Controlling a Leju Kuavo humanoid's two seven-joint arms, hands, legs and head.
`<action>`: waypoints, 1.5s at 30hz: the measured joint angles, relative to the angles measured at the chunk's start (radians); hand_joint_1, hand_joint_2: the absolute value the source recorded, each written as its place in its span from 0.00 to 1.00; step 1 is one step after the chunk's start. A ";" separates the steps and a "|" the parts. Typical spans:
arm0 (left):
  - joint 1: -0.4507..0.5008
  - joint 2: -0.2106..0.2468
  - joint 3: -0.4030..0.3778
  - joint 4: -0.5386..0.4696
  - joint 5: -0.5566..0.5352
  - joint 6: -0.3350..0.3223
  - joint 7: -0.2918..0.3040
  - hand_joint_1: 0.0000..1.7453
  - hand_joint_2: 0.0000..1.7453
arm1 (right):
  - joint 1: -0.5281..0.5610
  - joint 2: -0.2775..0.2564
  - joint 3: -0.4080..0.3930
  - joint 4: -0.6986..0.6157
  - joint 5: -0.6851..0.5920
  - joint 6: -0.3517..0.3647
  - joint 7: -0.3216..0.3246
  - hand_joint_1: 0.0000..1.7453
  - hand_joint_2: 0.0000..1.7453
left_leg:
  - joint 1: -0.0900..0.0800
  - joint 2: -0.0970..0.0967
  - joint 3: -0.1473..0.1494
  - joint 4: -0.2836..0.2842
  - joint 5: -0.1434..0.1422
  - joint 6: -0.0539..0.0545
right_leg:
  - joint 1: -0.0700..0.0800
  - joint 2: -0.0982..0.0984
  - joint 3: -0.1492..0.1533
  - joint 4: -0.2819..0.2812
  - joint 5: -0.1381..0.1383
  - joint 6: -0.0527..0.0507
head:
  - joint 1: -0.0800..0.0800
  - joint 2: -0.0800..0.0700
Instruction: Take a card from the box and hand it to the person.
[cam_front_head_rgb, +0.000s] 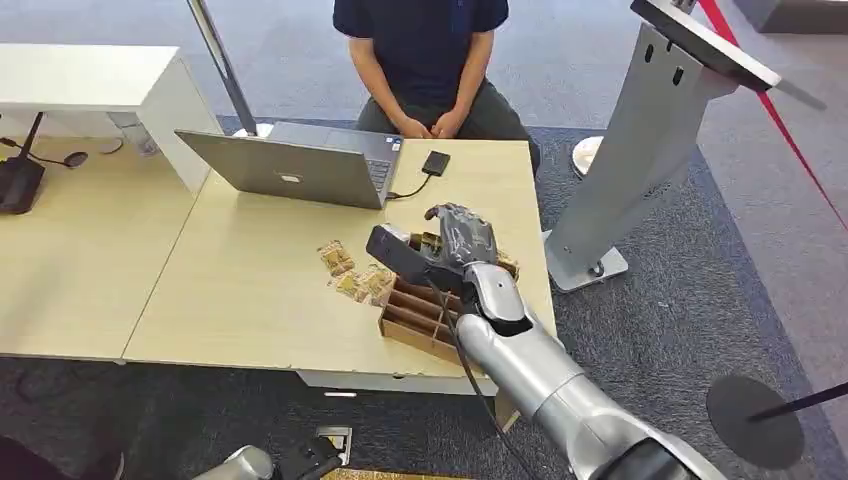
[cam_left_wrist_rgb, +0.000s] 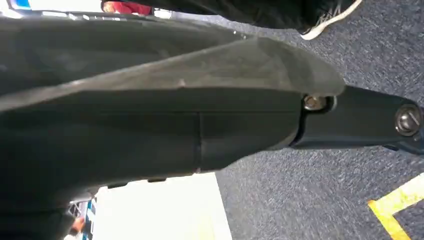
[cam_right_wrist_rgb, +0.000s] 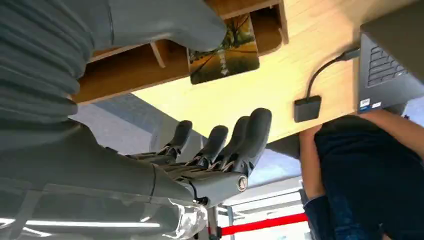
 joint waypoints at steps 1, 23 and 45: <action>0.000 0.000 0.000 0.000 0.000 0.000 0.000 0.00 0.00 | -0.002 0.002 0.000 0.007 0.000 0.002 0.000 0.41 1.00 | 0.000 0.000 0.000 0.000 0.000 0.000 | 0.000 0.000 0.000 0.000 0.000 0.000 | 0.000 0.000; -0.001 -0.006 0.000 0.001 -0.009 0.001 0.006 0.00 0.00 | -0.063 0.010 -0.010 0.151 0.002 -0.019 0.053 0.45 1.00 | 0.000 0.000 0.000 0.000 0.000 0.000 | 0.000 0.000 0.000 0.000 0.000 0.000 | 0.000 0.000; -0.003 -0.008 0.000 0.001 -0.010 -0.002 0.008 0.00 0.00 | -0.061 0.027 -0.009 0.207 -0.005 -0.014 0.011 0.55 1.00 | 0.000 0.000 0.000 0.000 0.000 0.000 | 0.000 0.000 0.000 0.000 0.000 0.000 | 0.000 0.000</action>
